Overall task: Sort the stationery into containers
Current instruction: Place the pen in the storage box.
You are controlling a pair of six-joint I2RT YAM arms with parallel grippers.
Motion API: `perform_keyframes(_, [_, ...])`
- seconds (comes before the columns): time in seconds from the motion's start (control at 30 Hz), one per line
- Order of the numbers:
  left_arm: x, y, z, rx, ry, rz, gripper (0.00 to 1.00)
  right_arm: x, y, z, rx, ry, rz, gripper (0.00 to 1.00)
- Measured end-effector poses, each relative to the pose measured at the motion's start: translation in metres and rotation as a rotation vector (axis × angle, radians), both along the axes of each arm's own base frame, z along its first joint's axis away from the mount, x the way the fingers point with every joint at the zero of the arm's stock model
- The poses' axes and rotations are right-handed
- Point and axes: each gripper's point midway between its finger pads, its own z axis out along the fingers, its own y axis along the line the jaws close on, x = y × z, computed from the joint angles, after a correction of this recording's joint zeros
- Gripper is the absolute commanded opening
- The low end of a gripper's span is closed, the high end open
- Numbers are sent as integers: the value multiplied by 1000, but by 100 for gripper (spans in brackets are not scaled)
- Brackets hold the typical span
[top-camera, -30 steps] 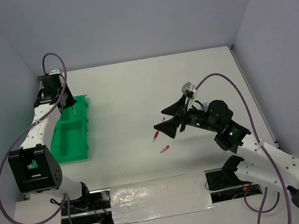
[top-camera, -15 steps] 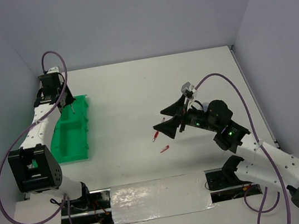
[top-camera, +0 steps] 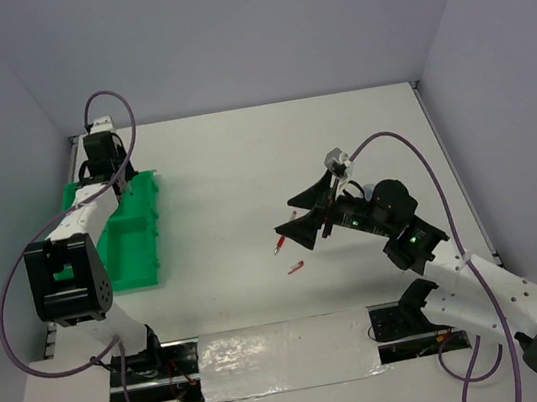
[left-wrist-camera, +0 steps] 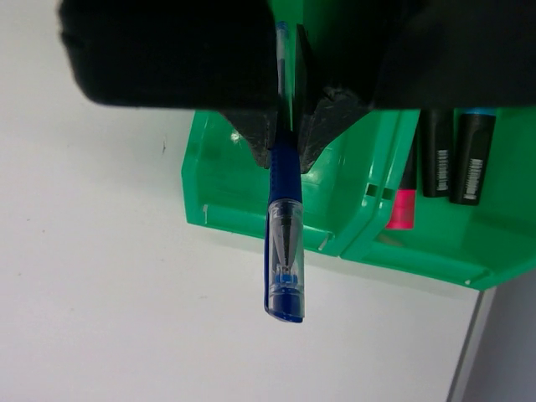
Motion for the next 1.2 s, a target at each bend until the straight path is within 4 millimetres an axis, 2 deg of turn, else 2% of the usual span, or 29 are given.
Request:
perform_keyframes(0.1, [2, 1, -20, -3, 16, 7, 7, 0, 0, 0, 1, 3, 3, 100])
perform_keyframes(0.2, [-2, 2, -38, -3, 38, 18, 6, -1, 1, 0, 3, 5, 8, 100])
perform_keyframes(0.33, [-4, 5, -51, 2, 52, 30, 7, -1, 1, 0, 4, 4, 11, 100])
perform_keyframes(0.97, [-3, 9, -51, 0, 24, 65, 9, -2, 2, 0, 5, 2, 18, 100])
perform_keyframes(1.2, [-8, 9, -58, 0, 40, 70, 9, -4, 1, 4, 14, -10, 18, 100])
